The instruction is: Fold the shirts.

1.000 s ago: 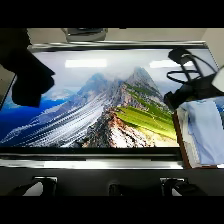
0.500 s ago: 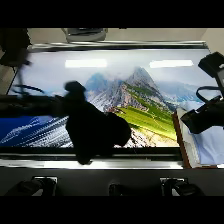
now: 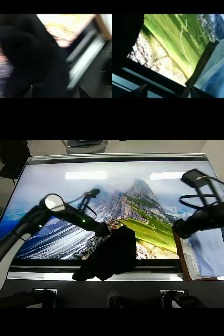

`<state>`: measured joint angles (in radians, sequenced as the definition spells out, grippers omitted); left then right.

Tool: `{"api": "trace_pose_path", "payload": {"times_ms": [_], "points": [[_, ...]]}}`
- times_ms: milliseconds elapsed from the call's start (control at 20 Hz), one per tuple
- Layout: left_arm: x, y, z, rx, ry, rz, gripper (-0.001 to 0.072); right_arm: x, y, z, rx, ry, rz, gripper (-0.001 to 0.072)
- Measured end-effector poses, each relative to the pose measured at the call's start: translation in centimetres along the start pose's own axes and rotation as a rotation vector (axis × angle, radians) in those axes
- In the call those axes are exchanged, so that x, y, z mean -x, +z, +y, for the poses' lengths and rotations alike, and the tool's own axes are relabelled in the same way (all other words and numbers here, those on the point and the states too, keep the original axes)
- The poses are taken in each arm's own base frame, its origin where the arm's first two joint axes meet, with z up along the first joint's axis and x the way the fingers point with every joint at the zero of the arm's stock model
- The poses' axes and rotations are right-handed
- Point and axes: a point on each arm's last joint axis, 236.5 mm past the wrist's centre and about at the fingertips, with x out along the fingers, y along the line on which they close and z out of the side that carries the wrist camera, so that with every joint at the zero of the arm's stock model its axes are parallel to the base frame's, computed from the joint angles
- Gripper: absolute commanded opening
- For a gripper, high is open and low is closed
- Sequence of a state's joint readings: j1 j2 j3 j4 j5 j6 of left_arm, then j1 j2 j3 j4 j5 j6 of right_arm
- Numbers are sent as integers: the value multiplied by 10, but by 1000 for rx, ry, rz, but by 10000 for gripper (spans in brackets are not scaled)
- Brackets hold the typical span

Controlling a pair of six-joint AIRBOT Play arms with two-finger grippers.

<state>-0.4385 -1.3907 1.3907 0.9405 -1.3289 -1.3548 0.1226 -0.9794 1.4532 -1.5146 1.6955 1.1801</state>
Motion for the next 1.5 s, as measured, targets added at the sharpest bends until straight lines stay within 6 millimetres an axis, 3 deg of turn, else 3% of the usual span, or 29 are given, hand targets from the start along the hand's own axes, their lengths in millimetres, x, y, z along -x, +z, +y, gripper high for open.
{"api": "trace_pose_path", "payload": {"times_ms": [150, 200, 300, 500, 650, 900, 950, 1050, 1150, 1350, 1400, 1450, 1500], "points": [[37, -20, 61, 88, 131, 40, 647, -50, 3, 19, 60, 140, 85, 624], [42, -38, 77, 135, 153, 72, 682, -69, 3, 29, 73, 202, 107, 626], [37, -83, 98, 224, 169, 140, 684, -100, 1, 51, 83, 319, 128, 680], [-8, -179, 91, 318, 68, 291, 684, -144, -14, 99, 82, 537, 141, 697], [-38, -214, 79, 336, 11, 325, 684, -165, -33, 120, 67, 622, 162, 698], [-67, -225, 76, 323, 10, 305, 671, -193, -56, 137, 10, 664, 177, 699], [-71, -225, 74, 330, 4, 305, 634, -198, -58, 139, -4, 667, 174, 698], [-78, -226, 75, 340, 2, 304, 46, -206, -63, 142, -28, 667, 176, 697], [-82, -225, 78, 348, 7, 297, 30, -216, -68, 143, -64, 665, 188, 691], [-84, -222, 75, 353, -4, 292, 29, -236, -78, 149, -145, 681, 232, 611], [-83, -220, 75, 351, -4, 289, 29, -239, -78, 152, -166, 695, 237, 579], [-83, -217, 75, 348, -3, 283, 29, -240, -77, 156, -187, 713, 240, 421], [-82, -214, 75, 343, -3, 276, 29, -243, -76, 157, -202, 720, 243, 179]]}}
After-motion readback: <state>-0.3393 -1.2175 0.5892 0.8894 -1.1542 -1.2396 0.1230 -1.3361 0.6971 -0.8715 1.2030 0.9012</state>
